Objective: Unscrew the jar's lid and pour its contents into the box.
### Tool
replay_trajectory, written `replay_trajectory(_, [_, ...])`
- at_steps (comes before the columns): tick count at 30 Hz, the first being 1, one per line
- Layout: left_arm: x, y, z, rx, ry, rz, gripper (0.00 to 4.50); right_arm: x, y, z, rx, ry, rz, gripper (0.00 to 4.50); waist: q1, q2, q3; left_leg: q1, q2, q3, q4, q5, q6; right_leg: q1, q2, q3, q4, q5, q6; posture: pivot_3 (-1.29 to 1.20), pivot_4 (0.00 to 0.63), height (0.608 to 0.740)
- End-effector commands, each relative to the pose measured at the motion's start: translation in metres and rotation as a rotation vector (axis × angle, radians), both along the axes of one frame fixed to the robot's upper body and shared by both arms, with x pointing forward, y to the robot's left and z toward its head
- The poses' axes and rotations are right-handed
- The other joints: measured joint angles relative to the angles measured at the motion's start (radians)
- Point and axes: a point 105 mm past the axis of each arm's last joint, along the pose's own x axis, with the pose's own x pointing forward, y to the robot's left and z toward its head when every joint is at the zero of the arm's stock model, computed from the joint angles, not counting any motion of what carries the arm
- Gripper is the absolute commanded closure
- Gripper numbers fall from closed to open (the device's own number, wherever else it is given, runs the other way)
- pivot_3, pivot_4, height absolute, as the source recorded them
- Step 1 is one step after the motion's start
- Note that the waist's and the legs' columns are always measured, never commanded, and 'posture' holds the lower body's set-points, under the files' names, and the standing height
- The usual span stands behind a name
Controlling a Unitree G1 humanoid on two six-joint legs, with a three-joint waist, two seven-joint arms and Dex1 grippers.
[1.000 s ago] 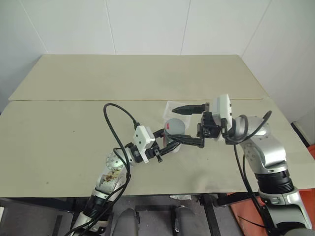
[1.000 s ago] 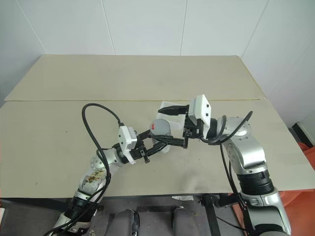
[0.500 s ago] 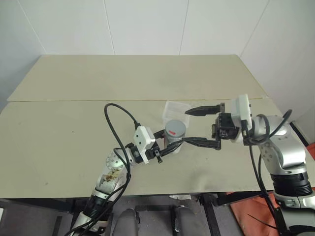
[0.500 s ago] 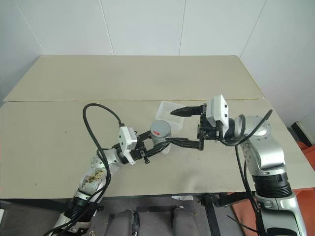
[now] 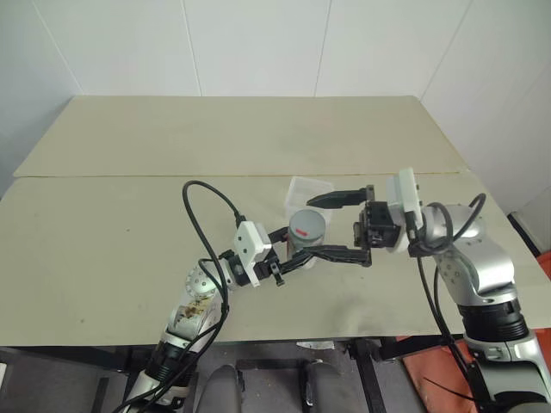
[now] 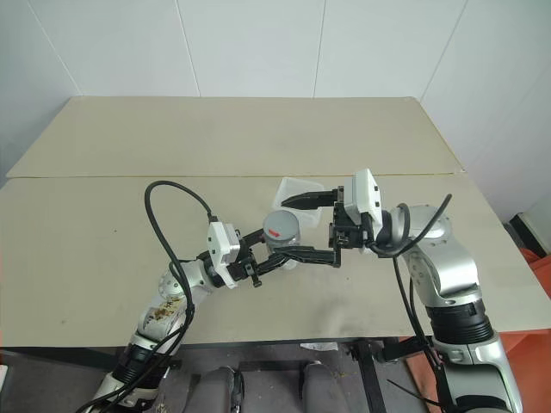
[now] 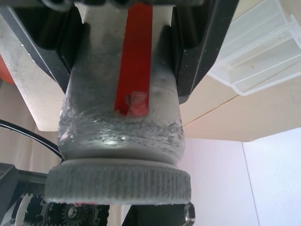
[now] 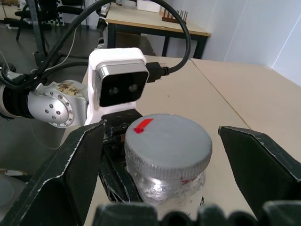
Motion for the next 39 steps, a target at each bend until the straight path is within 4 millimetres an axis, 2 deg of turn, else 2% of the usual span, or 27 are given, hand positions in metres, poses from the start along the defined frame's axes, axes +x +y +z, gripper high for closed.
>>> replay_trajectory(1, [-0.003,-0.003,0.009,-0.012,-0.046,-0.012,2.57,0.004,0.004,0.006,0.001,-0.003,-0.013,0.02,0.0,0.0,0.0,0.0,0.0,0.0,0.0,0.0,0.0,0.0,0.0,0.0,0.0,0.0,0.0,0.0,0.15,0.74])
replay_trajectory(6, [-0.003,-0.003,0.009,-0.016,-0.045,-0.006,2.57,0.004,0.005,0.004,-0.009,0.021,0.003,0.02,0.001,0.0,0.0,0.0,0.0,0.0,0.0,0.0,0.0,0.0,0.0,0.0,0.0,0.0,0.0,0.0,0.15,0.74])
replay_trajectory(9, [-0.004,-0.003,0.008,-0.016,-0.043,-0.005,2.57,0.004,0.005,0.004,-0.005,0.024,0.0,0.56,0.001,0.0,0.0,0.0,0.0,0.0,0.0,0.0,0.0,0.0,0.0,0.0,0.0,0.0,0.0,0.0,0.15,0.74])
replay_trajectory(12, [-0.004,-0.003,0.007,-0.013,-0.041,-0.006,2.57,0.003,0.004,0.004,-0.011,0.015,0.003,1.58,0.001,0.0,0.0,0.0,0.0,0.0,0.0,0.0,0.0,0.0,0.0,0.0,0.0,0.0,0.0,0.0,0.15,0.74])
replay_trajectory(13, [-0.004,-0.003,0.007,-0.013,-0.041,-0.006,2.57,0.004,0.004,0.004,-0.01,0.011,-0.005,1.74,0.001,0.0,0.0,0.0,0.0,0.0,0.0,0.0,0.0,0.0,0.0,0.0,0.0,0.0,0.0,0.0,0.15,0.74])
replay_trajectory(20, [-0.004,-0.004,0.005,-0.006,-0.035,-0.015,2.57,0.002,0.002,0.007,0.013,0.004,-0.009,1.74,0.0,0.0,0.0,0.0,0.0,0.0,0.0,0.0,0.0,0.0,0.0,0.0,0.0,0.0,0.0,0.0,0.15,0.74])
replay_trajectory(25, [-0.006,-0.003,-0.001,0.037,-0.049,-0.025,2.57,-0.001,-0.001,0.026,0.135,0.086,0.006,1.74,0.0,0.0,0.0,0.0,0.0,0.0,0.0,0.0,0.0,0.0,0.0,0.0,0.0,0.0,0.0,0.0,0.15,0.74])
replay_trajectory(31, [-0.005,-0.004,0.003,0.014,-0.045,-0.023,2.57,0.002,-0.009,0.04,0.258,0.131,-0.025,1.74,0.0,0.0,0.0,0.0,0.0,0.0,0.0,0.0,0.0,0.0,0.0,0.0,0.0,0.0,0.0,0.0,0.15,0.74])
replay_trajectory(35, [-0.004,-0.003,0.006,0.004,-0.051,-0.009,2.57,0.014,-0.033,0.036,0.246,0.066,-0.22,1.74,0.004,0.0,0.0,0.0,0.0,0.0,0.0,0.0,0.0,0.0,0.0,0.0,0.0,0.0,0.0,0.0,0.15,0.74])
replay_trajectory(39, [-0.002,0.004,0.011,-0.008,-0.056,0.024,2.57,0.037,-0.073,0.014,0.156,0.079,-0.552,1.74,0.007,0.0,0.0,-0.001,0.0,0.0,0.0,0.0,0.0,0.0,-0.001,0.0,-0.001,0.0,0.0,0.0,0.15,0.74])
